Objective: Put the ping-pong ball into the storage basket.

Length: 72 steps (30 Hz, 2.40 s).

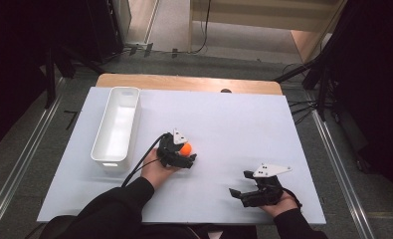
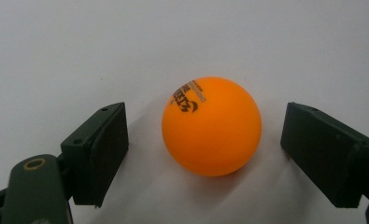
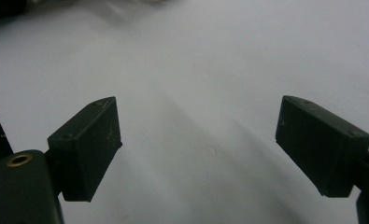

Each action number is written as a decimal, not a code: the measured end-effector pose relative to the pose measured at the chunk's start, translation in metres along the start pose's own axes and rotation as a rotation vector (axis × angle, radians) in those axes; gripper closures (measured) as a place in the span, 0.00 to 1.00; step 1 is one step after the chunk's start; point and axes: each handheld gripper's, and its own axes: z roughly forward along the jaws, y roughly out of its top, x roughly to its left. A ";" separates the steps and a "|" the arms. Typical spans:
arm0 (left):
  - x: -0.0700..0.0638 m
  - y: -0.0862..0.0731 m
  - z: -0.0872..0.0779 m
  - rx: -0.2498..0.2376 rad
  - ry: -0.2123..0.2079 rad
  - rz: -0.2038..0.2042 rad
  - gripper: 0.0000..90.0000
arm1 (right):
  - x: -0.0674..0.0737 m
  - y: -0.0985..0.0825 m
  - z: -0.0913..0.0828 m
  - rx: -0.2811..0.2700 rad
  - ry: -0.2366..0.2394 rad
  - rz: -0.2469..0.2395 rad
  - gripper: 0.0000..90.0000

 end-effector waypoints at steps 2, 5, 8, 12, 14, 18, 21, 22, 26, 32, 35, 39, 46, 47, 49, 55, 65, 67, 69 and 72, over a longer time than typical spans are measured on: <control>0.000 0.000 0.000 -0.005 0.001 0.000 0.21 | -0.001 0.001 0.000 0.000 0.001 -0.006 0.14; -0.001 -0.001 -0.002 -0.014 -0.006 0.006 0.28 | 0.000 0.001 0.001 0.006 -0.001 -0.006 0.14; -0.001 -0.001 -0.002 -0.014 -0.008 0.013 0.31 | 0.000 0.000 0.001 0.008 -0.005 -0.002 0.14; 0.000 -0.001 -0.003 -0.014 -0.002 0.004 0.37 | 0.000 0.000 0.001 0.002 -0.010 0.006 0.14; 0.000 -0.001 -0.003 -0.017 0.000 0.003 0.38 | 0.000 0.000 0.001 0.005 -0.011 0.005 0.14; -0.002 -0.001 -0.003 -0.024 -0.001 0.005 0.44 | 0.001 0.000 0.001 0.005 -0.012 0.001 0.14; -0.003 -0.002 -0.004 -0.027 0.001 0.003 0.48 | 0.001 0.000 0.000 0.007 -0.011 0.005 0.14; -0.003 -0.002 -0.004 -0.028 0.002 0.002 0.50 | 0.001 -0.001 0.000 0.007 -0.013 0.003 0.14; -0.004 -0.002 -0.004 -0.030 0.003 -0.005 0.56 | 0.000 0.000 0.001 0.005 -0.004 -0.003 0.14; -0.004 -0.002 -0.004 -0.031 0.006 -0.012 0.56 | -0.003 -0.001 0.002 0.006 0.003 -0.004 0.14; -0.003 -0.001 -0.005 -0.026 0.002 -0.010 0.57 | -0.003 -0.001 0.003 0.000 0.010 -0.006 0.14; -0.003 -0.002 -0.005 -0.029 0.000 -0.014 0.57 | -0.002 0.000 0.003 -0.005 0.017 -0.008 0.14; -0.003 -0.001 -0.004 -0.035 -0.001 -0.018 0.57 | 0.000 -0.002 0.002 -0.003 0.009 -0.011 0.14; -0.003 0.000 -0.004 -0.032 -0.004 -0.015 0.57 | 0.000 -0.002 0.001 -0.004 0.009 -0.011 0.14; -0.003 0.000 -0.004 -0.033 -0.008 -0.021 0.57 | 0.000 -0.002 0.001 -0.006 0.009 -0.009 0.14; -0.004 0.001 -0.005 -0.033 -0.027 -0.020 0.57 | 0.002 -0.002 0.001 -0.003 0.014 -0.010 0.14; -0.001 0.008 -0.017 -0.044 -0.046 -0.026 0.57 | 0.003 -0.001 0.002 -0.009 0.020 -0.013 0.14; -0.001 0.010 -0.020 -0.050 -0.054 -0.028 0.57 | 0.003 -0.001 0.002 -0.011 0.019 -0.013 0.14; -0.001 0.010 -0.021 -0.046 -0.058 -0.030 0.57 | 0.003 0.000 0.002 -0.010 0.020 -0.013 0.14; -0.002 0.012 -0.022 -0.039 -0.066 -0.025 0.57 | 0.003 0.000 0.002 -0.011 0.020 -0.015 0.15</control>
